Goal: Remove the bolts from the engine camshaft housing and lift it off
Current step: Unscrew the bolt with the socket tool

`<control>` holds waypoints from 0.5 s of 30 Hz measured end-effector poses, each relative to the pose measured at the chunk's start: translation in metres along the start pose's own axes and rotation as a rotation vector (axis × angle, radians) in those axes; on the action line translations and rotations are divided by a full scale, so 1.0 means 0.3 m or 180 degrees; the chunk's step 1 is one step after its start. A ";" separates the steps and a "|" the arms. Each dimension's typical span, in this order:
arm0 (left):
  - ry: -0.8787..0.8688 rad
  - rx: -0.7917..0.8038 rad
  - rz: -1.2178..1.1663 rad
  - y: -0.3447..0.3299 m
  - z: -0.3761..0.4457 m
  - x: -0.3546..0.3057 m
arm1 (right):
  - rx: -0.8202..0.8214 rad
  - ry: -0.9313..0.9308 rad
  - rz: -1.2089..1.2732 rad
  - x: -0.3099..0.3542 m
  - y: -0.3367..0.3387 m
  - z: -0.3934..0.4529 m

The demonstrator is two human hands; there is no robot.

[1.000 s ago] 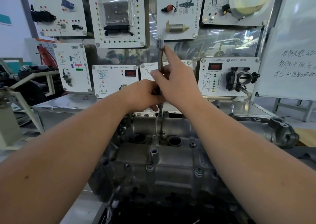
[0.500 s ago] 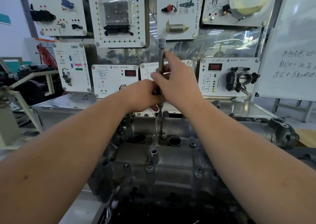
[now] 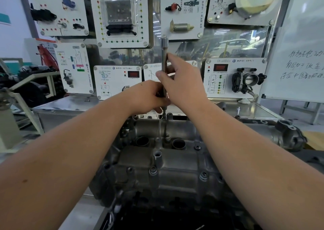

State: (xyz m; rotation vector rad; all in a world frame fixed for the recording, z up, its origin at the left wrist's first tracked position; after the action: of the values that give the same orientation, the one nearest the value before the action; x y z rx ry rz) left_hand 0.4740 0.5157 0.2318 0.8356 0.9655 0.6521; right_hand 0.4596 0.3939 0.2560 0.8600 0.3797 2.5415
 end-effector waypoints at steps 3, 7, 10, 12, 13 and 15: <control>-0.0002 -0.0030 -0.0003 0.001 -0.001 -0.002 | -0.0045 0.0032 -0.0103 -0.005 0.002 0.006; -0.0005 -0.0004 0.0028 0.003 -0.008 -0.003 | 0.0009 -0.0054 -0.0117 -0.014 -0.007 0.009; 0.0014 0.0014 -0.0033 0.002 -0.009 -0.003 | 0.0039 -0.0041 -0.0055 0.001 -0.005 -0.001; 0.0005 -0.0001 0.0030 0.002 -0.009 -0.009 | -0.0009 -0.0074 0.0014 0.005 -0.001 -0.007; -0.0013 -0.0006 0.0066 0.002 -0.009 -0.012 | -0.0039 -0.0073 0.0025 0.006 0.001 -0.007; -0.0028 -0.0015 0.0054 0.002 -0.009 -0.013 | -0.0064 -0.0011 -0.0048 0.008 0.003 -0.005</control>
State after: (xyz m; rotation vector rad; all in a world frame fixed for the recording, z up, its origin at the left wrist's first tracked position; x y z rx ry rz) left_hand 0.4698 0.5138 0.2333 0.8425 0.9496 0.6646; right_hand 0.4566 0.3940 0.2563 0.8509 0.3575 2.5254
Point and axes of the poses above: each hand's wrist, its own z-axis towards the middle knuckle, its own y-axis out of the back of the hand, x = y × z, the point moved 4 cm from there along z, towards the middle knuckle, and after that the axes turned 4 degrees about z, right-handed, at the moved point
